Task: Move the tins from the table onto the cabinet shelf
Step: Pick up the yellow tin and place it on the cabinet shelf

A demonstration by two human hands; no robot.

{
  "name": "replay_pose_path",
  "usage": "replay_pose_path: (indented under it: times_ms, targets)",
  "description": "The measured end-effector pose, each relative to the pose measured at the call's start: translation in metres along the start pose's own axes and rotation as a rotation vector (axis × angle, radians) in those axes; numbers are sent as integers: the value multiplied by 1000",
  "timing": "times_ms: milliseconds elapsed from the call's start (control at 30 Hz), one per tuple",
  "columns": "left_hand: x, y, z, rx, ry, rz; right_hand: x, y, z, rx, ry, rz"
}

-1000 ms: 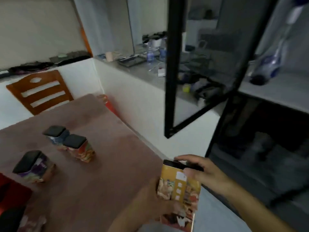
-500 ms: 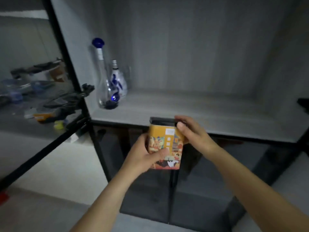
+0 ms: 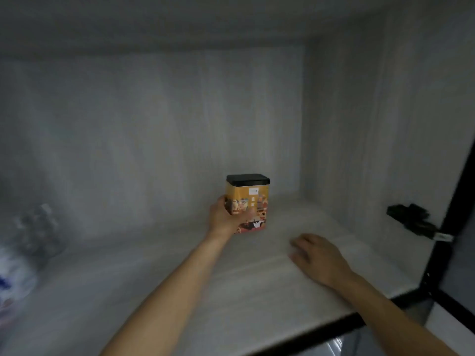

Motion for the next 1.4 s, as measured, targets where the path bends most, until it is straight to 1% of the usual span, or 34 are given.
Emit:
replay_pose_path:
  times_ms: [100,200,367,467,600,733,867,967,1067,1167,1233,1300,1367,1400]
  targets:
    - [48,3,-49,37,21,-20,0,-6,-11,-14,-22,-13]
    - [83,6,-99,19,43,-51,-3,-6,-9,-17,-66,-24]
    - [119,23,-161,-72,70,9,-4,-1,-4,-36,-98,-54]
    - [130,25,-186,-69,56,12,-4,0,-2,-46,-95,-60]
    - [135,24,-197,74,-50,47,-3,0,-1,-36,-81,-52]
    - [134,21,-192,161,-107,7,-4,1,0,-26,-98,-36]
    - [130,24,-192,166,-58,52,-1,1,-4,-42,-92,-25]
    - [114,28,-191,171,46,126,-1,0,-6,-26,-77,-24]
    - [85,36,-170,164,175,178,0,-1,-8,-3,-59,-22]
    - [40,44,-106,150,213,220,0,3,-7,-27,-36,-1]
    - [-1,49,-50,116,178,271,1,1,-5,-45,-23,-11]
    - [-55,50,16,71,93,315,2,9,-3,-57,-17,19]
    - [-116,45,70,30,34,304,-4,12,3,-17,-121,34]
    - [-154,44,101,28,-28,290,-8,13,3,-26,-148,69]
Point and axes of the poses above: each hand's wrist, its own x-axis towards the middle knuckle, its own z-axis out of the back of the hand, y = z × x, the point moved 9 cm from there along x, towards the middle knuckle
